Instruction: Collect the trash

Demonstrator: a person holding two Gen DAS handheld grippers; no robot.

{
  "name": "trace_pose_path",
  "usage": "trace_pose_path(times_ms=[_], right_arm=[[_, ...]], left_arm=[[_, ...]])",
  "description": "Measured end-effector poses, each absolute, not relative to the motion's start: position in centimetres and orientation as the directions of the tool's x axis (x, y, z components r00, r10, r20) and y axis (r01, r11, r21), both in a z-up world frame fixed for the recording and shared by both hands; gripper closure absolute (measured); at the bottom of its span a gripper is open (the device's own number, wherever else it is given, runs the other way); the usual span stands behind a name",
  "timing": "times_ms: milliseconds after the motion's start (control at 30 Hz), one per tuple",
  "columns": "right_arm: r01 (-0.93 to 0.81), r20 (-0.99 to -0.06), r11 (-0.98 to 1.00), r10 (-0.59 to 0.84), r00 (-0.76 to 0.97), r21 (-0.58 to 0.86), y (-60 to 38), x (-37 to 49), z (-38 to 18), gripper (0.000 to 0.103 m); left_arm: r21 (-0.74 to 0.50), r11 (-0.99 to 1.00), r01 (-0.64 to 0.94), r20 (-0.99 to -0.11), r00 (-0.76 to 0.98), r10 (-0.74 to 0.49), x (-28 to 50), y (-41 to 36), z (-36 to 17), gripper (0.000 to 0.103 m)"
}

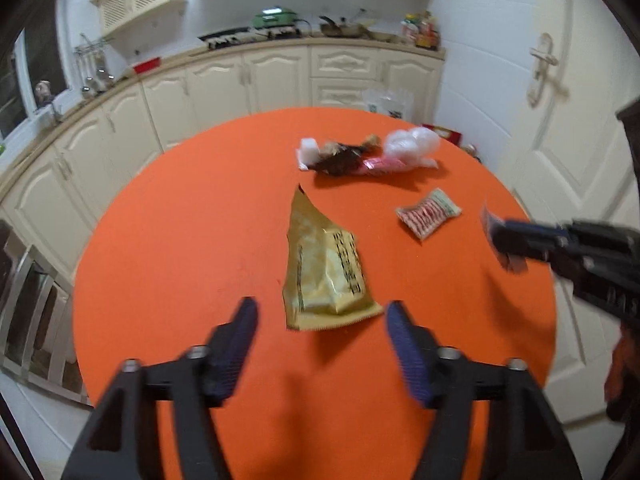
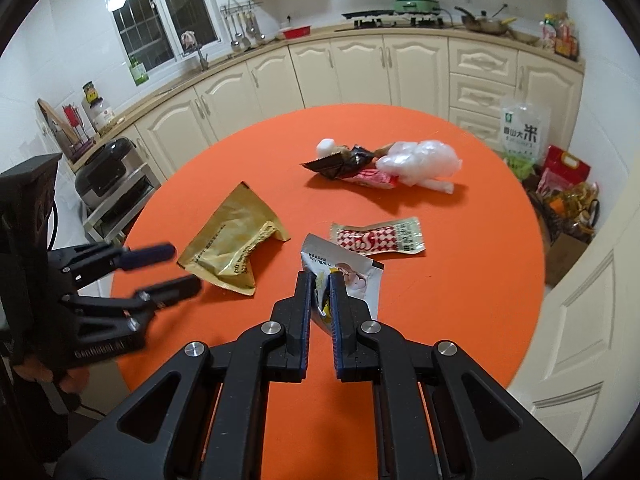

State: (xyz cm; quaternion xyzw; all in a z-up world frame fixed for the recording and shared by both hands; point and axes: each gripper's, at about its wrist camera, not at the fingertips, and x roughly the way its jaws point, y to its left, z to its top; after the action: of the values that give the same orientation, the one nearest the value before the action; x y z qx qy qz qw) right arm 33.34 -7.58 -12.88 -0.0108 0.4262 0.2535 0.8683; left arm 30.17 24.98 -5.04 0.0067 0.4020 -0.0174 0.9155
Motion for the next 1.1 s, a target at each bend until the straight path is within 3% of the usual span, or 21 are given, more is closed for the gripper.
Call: trace_pose_path(times_ms=[67, 200, 400, 467, 500, 600, 833, 1100], right_arm=[[-0.445, -0.746, 0.871, 0.435, 0.504, 0.207, -7.7, 33.2, -13.3, 0.094], [-0.435, -0.748, 0.872, 0.440, 0.497, 0.224, -8.2, 33.5, -14.1, 0.094], [-0.436, -0.751, 0.868, 0.448, 0.486, 0.235, -8.2, 34.6, -15.2, 0.094], [-0.438, -0.751, 0.865, 0.455, 0.479, 0.245, -8.0, 35.0, -15.6, 0.094], [-0.439, -0.751, 0.864, 0.457, 0.477, 0.246, -8.0, 35.1, -15.7, 0.094], [-0.448, -0.752, 0.860, 0.460, 0.472, 0.245, -7.6, 35.3, -15.9, 0.094], [-0.455, -0.743, 0.856, 0.468, 0.478, 0.247, -7.4, 34.7, -15.4, 0.094], [-0.453, -0.722, 0.861, 0.464, 0.513, 0.232, -8.6, 32.9, -13.3, 0.094]], left_arm=[[0.004, 0.999, 0.037, -0.727, 0.686, -0.023, 30.7, 24.3, -4.9, 0.037], [0.120, 0.992, -0.026, -0.738, 0.667, 0.106, 33.0, 23.3, -6.3, 0.030], [0.129, 0.992, -0.009, -0.775, 0.622, 0.107, 35.1, 22.5, -7.9, 0.029], [0.126, 0.992, 0.007, -0.784, 0.613, 0.095, 35.3, 22.4, -8.3, 0.037], [0.092, 0.996, 0.016, -0.784, 0.617, 0.063, 35.1, 22.6, -8.1, 0.053], [0.010, 0.999, 0.041, -0.794, 0.607, -0.017, 35.2, 23.7, -7.9, 0.073], [-0.038, 0.997, 0.071, -0.783, 0.618, -0.074, 33.6, 24.8, -6.6, 0.075], [0.008, 0.992, 0.127, -0.743, 0.664, -0.079, 30.8, 21.5, -3.4, 0.075]])
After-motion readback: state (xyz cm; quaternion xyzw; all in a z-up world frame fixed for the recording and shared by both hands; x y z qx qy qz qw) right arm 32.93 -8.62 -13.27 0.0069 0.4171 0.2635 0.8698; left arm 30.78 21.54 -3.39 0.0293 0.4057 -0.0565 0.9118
